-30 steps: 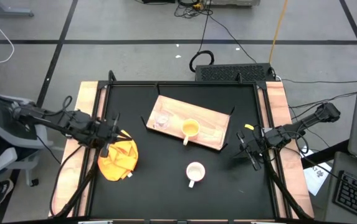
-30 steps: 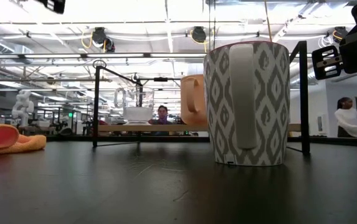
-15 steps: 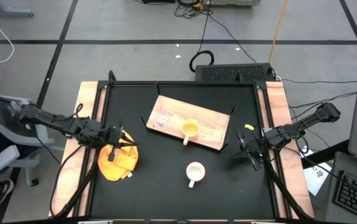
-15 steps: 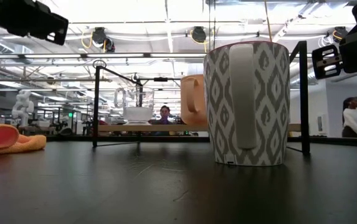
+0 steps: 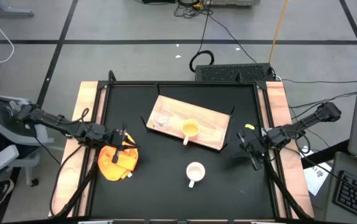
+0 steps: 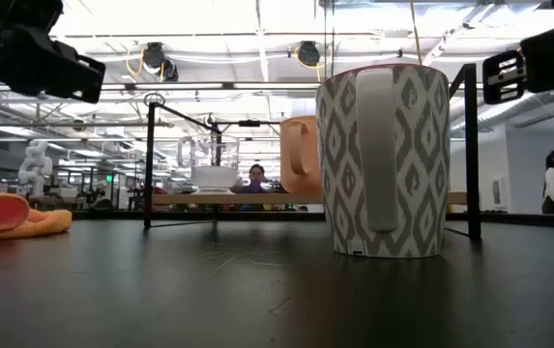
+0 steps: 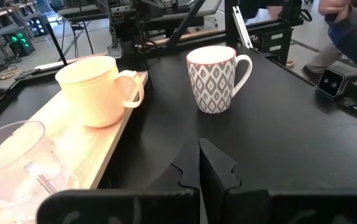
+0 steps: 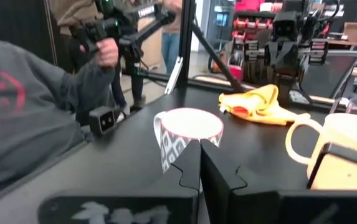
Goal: Stack small to large cups/mugs on shelf
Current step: Put the gray patterned mug on the shelf
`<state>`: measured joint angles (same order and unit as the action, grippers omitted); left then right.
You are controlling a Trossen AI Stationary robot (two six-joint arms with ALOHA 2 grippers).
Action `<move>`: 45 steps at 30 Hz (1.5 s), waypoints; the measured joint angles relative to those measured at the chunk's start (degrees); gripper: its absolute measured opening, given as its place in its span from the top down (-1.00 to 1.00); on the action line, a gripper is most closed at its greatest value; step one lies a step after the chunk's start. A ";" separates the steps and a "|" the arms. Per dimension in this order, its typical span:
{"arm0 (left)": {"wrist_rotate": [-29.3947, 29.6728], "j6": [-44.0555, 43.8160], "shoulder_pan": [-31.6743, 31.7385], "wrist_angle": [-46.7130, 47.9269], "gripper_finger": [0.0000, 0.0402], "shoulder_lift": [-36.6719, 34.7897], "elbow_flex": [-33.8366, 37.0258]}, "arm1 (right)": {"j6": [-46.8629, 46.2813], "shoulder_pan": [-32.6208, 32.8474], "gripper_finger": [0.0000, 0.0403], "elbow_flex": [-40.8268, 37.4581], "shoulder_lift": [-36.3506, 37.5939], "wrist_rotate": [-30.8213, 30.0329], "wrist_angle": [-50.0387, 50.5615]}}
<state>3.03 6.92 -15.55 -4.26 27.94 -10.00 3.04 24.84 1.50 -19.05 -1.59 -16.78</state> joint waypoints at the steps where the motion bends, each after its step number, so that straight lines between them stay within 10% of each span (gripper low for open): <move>1: 0.02 -0.18 0.00 -0.12 1.00 0.00 0.18 | 0.51 0.00 1.00 0.37 -0.46 -0.14 0.13; 45: 0.02 -0.85 0.00 0.68 1.00 0.07 0.26 | 2.38 2.94 1.00 31.10 -37.46 -5.25 -0.93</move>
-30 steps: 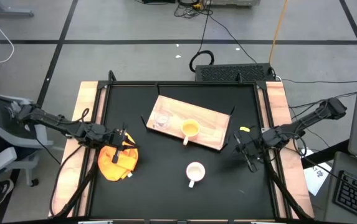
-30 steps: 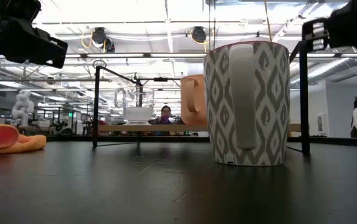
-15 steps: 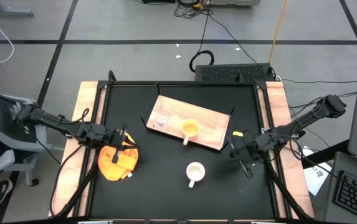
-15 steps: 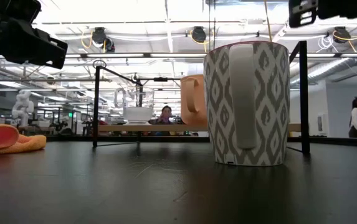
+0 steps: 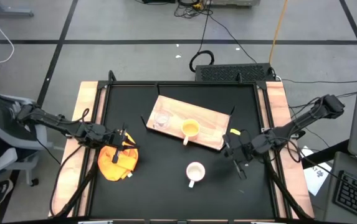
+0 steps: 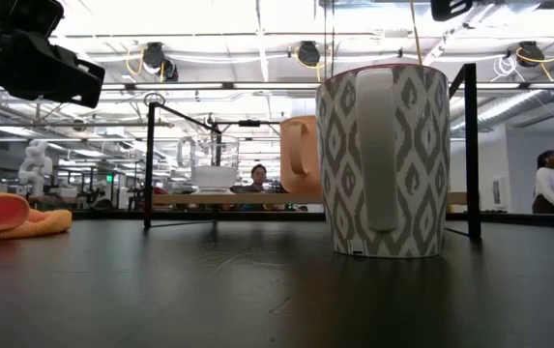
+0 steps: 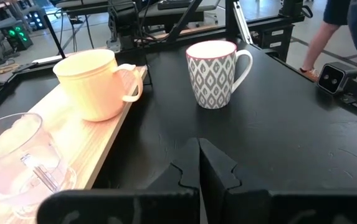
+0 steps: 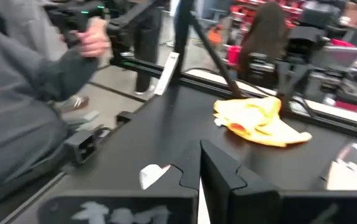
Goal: Stack small to large cups/mugs on shelf
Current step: Put the gray patterned mug on the shelf
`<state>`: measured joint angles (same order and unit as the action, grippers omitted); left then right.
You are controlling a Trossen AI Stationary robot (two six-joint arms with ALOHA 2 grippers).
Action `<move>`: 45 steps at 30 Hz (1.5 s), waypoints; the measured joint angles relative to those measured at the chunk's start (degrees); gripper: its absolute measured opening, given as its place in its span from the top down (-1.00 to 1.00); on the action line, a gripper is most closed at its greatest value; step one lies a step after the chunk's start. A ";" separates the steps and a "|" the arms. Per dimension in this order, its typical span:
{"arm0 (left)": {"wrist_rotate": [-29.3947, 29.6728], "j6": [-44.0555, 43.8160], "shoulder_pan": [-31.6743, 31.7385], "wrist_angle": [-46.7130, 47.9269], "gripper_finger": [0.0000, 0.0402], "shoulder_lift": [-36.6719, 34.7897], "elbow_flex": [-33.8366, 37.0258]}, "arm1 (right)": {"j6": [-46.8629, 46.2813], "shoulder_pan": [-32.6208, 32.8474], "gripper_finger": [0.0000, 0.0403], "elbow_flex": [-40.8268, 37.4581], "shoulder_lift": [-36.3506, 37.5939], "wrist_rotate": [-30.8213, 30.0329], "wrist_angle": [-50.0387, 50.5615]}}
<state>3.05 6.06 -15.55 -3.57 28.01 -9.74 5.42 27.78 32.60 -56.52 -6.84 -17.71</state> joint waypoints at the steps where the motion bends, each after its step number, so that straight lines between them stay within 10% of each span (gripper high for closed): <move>1: 0.00 0.00 0.00 0.00 1.00 0.00 0.00 | -0.21 -0.01 1.00 0.15 -0.41 -0.86 -0.17; 27: 0.28 0.05 0.00 -0.11 1.00 0.00 -0.07 | -0.03 -4.91 1.00 2.28 -9.25 -2.10 -11.05; 45: 0.48 -0.06 0.00 0.83 1.00 0.00 -0.07 | -0.18 -5.65 1.00 16.85 -15.92 -0.39 5.94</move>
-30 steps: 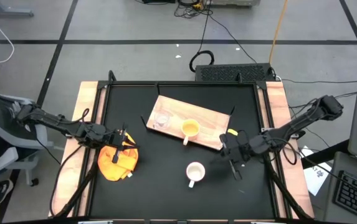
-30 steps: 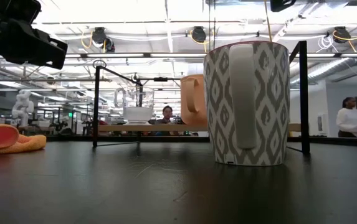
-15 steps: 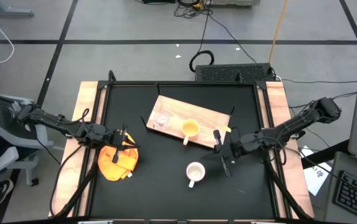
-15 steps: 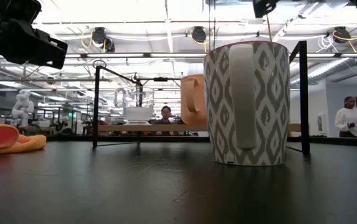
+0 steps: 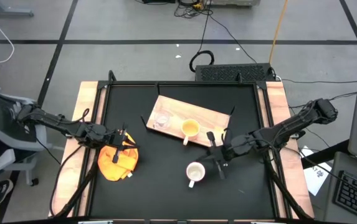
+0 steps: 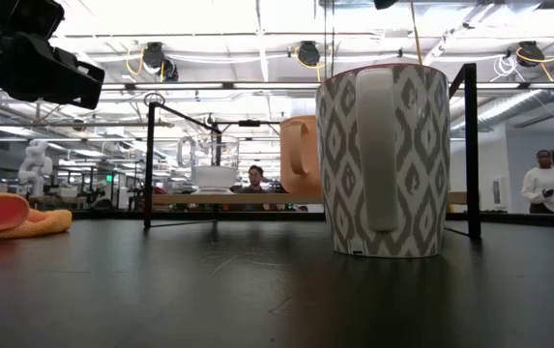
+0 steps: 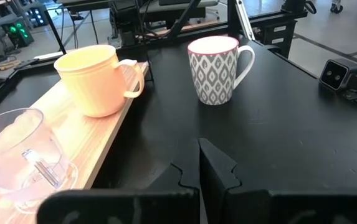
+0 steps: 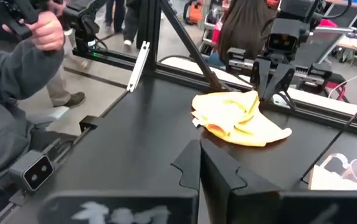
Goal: Stack small to large cups/mugs on shelf
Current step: Put the gray patterned mug on the shelf
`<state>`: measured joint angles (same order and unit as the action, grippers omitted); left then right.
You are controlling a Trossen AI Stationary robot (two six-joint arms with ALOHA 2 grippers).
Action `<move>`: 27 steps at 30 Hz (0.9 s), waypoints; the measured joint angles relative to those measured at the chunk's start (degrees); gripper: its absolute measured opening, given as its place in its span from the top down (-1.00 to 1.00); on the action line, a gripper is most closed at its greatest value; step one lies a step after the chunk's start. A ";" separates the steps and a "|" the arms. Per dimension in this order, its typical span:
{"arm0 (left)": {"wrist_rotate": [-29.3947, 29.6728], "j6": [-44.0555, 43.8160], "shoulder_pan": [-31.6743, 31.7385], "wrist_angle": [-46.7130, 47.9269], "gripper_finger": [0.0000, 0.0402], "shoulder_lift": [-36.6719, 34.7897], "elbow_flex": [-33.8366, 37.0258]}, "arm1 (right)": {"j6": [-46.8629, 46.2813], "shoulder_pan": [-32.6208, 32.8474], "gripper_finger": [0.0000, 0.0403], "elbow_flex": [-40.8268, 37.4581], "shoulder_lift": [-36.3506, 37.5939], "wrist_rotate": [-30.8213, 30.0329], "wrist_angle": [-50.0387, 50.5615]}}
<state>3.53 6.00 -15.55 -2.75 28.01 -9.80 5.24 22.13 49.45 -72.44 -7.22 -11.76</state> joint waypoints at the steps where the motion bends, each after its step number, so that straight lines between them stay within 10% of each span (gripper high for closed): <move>1: -0.01 -0.02 -0.01 0.00 1.00 0.00 0.00 | -0.14 0.00 1.00 0.52 -0.16 0.00 0.87; 27: 0.02 -0.07 0.00 0.49 1.00 0.04 0.00 | -11.98 -4.16 1.00 21.88 -11.27 4.53 31.73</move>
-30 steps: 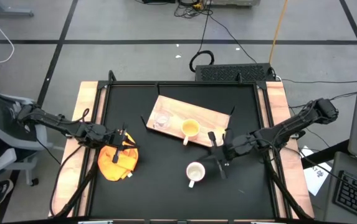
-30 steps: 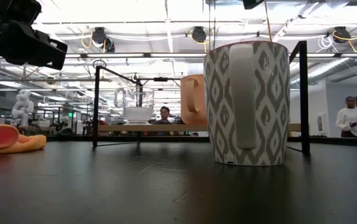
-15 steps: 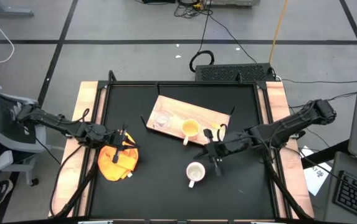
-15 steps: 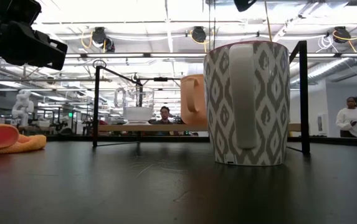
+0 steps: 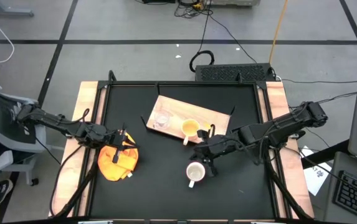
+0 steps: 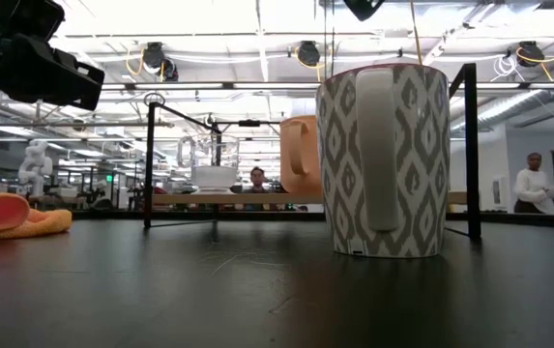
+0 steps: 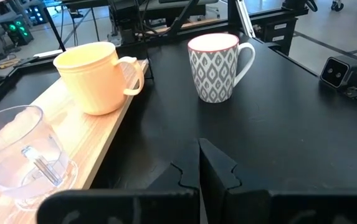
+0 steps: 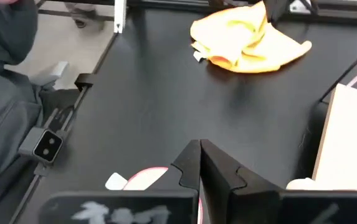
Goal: Stack small to large cups/mugs on shelf
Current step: Put the gray patterned mug on the shelf
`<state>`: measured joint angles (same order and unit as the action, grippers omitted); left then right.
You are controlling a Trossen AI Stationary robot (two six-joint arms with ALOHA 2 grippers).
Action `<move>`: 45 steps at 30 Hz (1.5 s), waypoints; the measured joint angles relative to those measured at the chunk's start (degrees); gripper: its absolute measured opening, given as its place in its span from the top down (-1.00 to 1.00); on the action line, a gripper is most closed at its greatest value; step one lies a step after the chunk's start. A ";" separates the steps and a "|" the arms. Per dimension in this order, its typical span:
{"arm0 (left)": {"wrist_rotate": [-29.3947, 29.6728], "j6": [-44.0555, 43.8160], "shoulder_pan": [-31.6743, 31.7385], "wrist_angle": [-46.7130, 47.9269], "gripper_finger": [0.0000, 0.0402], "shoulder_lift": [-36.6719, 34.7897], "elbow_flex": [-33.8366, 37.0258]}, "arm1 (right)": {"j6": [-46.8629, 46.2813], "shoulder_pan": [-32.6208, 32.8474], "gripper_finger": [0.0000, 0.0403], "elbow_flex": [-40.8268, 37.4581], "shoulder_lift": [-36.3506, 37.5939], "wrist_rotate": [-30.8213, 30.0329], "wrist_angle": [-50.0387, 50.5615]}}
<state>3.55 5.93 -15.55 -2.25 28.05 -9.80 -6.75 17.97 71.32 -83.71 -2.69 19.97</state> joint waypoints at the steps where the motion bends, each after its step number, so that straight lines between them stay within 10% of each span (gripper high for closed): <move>1: 0.00 0.09 0.00 0.05 1.00 0.00 0.00 | -0.48 -0.05 1.00 0.76 -0.58 0.00 0.56; 45: 0.02 0.18 0.04 0.45 0.99 0.00 0.00 | -10.37 -1.93 1.00 9.03 -8.09 5.98 19.15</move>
<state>3.57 6.11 -15.51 -1.80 28.05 -9.80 -17.12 16.03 80.36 -91.80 3.29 39.12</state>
